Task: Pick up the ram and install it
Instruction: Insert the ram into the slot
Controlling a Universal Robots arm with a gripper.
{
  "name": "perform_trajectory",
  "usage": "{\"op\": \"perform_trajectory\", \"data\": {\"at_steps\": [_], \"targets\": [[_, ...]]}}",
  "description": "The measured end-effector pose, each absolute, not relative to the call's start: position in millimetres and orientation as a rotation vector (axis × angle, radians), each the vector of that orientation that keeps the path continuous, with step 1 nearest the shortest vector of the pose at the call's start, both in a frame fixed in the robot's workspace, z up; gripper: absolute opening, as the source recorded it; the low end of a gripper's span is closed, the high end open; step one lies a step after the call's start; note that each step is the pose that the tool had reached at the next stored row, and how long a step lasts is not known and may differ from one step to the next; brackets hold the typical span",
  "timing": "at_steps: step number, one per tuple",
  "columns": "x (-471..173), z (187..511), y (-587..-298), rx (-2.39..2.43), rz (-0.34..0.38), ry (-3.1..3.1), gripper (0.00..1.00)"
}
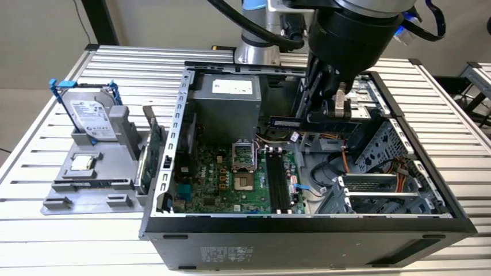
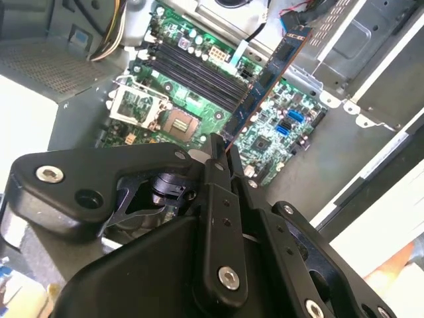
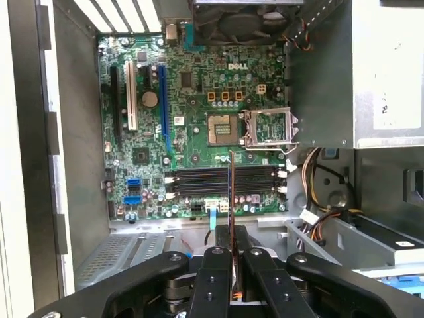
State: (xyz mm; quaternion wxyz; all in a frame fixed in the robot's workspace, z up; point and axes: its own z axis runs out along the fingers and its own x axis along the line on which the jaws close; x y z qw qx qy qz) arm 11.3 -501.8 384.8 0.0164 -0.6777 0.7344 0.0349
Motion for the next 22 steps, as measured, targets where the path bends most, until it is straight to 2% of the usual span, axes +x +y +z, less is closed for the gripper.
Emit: {"op": "perform_trajectory", "data": {"at_steps": [22], "targets": [[10.9,384.8,-501.9,-1.727,0.099,2.571,0.0]]}}
